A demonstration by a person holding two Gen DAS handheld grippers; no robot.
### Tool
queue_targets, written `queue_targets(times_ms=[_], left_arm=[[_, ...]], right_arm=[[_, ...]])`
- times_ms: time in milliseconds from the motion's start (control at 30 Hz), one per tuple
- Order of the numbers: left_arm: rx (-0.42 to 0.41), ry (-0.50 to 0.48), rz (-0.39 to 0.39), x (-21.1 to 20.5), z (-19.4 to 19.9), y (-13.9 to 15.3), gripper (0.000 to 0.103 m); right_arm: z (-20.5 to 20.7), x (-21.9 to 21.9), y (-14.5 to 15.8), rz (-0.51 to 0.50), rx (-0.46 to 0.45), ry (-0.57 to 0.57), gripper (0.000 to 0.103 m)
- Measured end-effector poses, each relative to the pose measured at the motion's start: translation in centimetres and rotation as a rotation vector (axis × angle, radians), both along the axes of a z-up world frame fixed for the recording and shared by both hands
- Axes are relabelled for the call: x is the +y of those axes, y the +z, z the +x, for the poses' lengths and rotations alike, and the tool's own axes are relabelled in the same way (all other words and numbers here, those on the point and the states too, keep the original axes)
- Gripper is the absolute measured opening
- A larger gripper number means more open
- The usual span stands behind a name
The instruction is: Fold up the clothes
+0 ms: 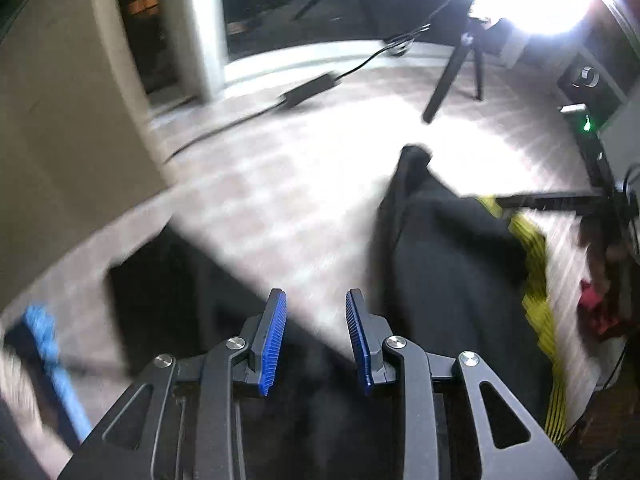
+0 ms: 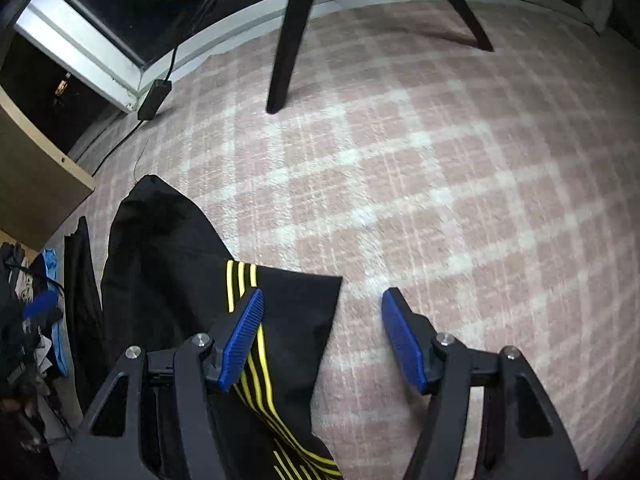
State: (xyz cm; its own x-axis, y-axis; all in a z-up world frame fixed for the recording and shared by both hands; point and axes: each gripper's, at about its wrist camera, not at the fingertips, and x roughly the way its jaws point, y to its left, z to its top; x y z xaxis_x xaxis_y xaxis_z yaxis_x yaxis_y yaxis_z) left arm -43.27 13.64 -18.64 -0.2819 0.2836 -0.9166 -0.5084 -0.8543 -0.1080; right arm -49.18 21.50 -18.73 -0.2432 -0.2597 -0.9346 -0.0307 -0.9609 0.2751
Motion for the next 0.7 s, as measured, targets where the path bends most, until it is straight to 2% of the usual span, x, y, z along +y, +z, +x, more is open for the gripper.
queue_targets(times_ms=[33,67,133,267,300,333,367,433,567,667,700], left_arm=[[0.0,-0.027,0.012,1.3,-0.8,0.0,0.032],[-0.001,-0.057,0.025,2.8,-1.5,-0.1,0.036],[-0.016,-0.121,0.035,6.0,-2.6,-0.8,0.042],[-0.044,-0.182,-0.024,10.7,-4.8,-3.6,0.039],[-0.065,-0.188,-0.024,11.3,-5.3,-4.3,0.02],[-0.086,-0.19,-0.023,11.7,-5.7,-4.9,0.006],[-0.101,-0.181,-0.016,11.7,-5.9,-5.2,0.002],[-0.092,-0.172,0.035,11.0,-5.7,-4.4,0.001],[-0.004,-0.13,0.151,8.4,-4.5,-1.1,0.001],[0.124,-0.084,0.271,5.8,-3.4,1.7,0.002],[0.168,-0.065,0.287,5.3,-3.2,2.0,0.006]], right_arm=[[-0.4,0.0,0.0,-0.011,0.001,0.002,0.056],[-0.6,0.0,0.0,-0.026,-0.003,0.016,0.043],[-0.3,-0.4,0.2,-0.041,-0.017,0.03,0.034],[-1.0,0.3,0.0,-0.095,-0.035,0.034,0.034],[-1.5,0.4,-0.1,-0.11,-0.036,0.036,0.033],[-2.0,0.4,-0.2,-0.13,-0.033,0.042,0.017],[-2.1,0.3,-0.2,-0.145,-0.031,0.043,0.003],[-2.0,0.3,0.2,-0.191,-0.005,0.041,0.003],[-0.7,0.8,3.3,-0.181,0.121,0.044,0.003],[-0.6,0.3,6.6,-0.052,0.324,0.079,0.003],[-0.5,0.3,7.0,-0.014,0.359,0.092,0.003]])
